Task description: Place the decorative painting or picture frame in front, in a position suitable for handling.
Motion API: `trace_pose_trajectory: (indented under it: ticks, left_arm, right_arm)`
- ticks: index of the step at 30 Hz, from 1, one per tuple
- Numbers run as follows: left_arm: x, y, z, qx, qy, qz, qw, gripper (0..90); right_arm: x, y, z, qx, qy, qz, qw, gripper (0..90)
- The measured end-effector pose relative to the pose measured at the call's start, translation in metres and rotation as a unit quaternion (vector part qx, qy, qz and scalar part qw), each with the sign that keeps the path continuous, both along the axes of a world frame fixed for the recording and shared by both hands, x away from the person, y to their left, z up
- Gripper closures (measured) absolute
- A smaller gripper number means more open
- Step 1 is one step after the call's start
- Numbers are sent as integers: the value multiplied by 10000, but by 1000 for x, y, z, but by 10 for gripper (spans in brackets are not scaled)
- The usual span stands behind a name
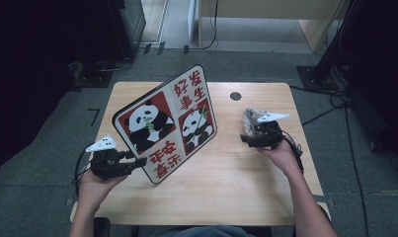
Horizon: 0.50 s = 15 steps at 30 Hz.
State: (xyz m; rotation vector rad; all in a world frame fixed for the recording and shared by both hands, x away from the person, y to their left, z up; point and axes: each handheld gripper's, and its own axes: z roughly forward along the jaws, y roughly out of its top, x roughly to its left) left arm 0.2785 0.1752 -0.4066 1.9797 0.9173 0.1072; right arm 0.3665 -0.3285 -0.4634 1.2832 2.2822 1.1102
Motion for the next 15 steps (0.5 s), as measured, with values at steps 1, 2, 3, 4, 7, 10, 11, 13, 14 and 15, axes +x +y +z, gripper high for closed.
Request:
trace_pose_trajectory:
  ticks: [1,2,3,4,7,10,11,13,14,15]
  left_arm:
    - [0,-1,0,-2,1,-40,10000,506]
    - [0,-2,0,12,3,-57,10000,514]
    - [0,-3,0,9,17,-75,10000,520]
    - [1,-4,-1,31,12,-87,10000,530]
    - [1,-7,-3,32,43,-117,9999,548]
    - [2,-9,-4,13,41,-124,9999,571]
    - [3,-9,-4,-10,42,-105,9999,577]
    - [3,-10,-4,-44,38,-94,9999,597]
    - [3,-10,-4,-42,38,-76,10000,601]
    - [3,-9,-4,-39,37,-72,10000,613]
  right_arm:
    - [0,-4,1,15,-6,-50,10000,246]
    - [0,-8,2,27,-10,-88,10000,247]
    - [0,-10,3,41,-20,-116,9999,248]
    - [1,-14,4,46,-27,-136,9999,249]
    - [0,-22,6,90,-75,-232,9997,256]
    - [-1,-29,10,108,-146,-347,9992,264]
    - [-1,-32,12,105,-196,-404,9989,267]
    - [-1,-37,14,19,-318,-503,9982,275]
    - [0,-39,14,-9,-340,-557,9979,276]
    - [2,-42,14,-44,-306,-644,9974,275]
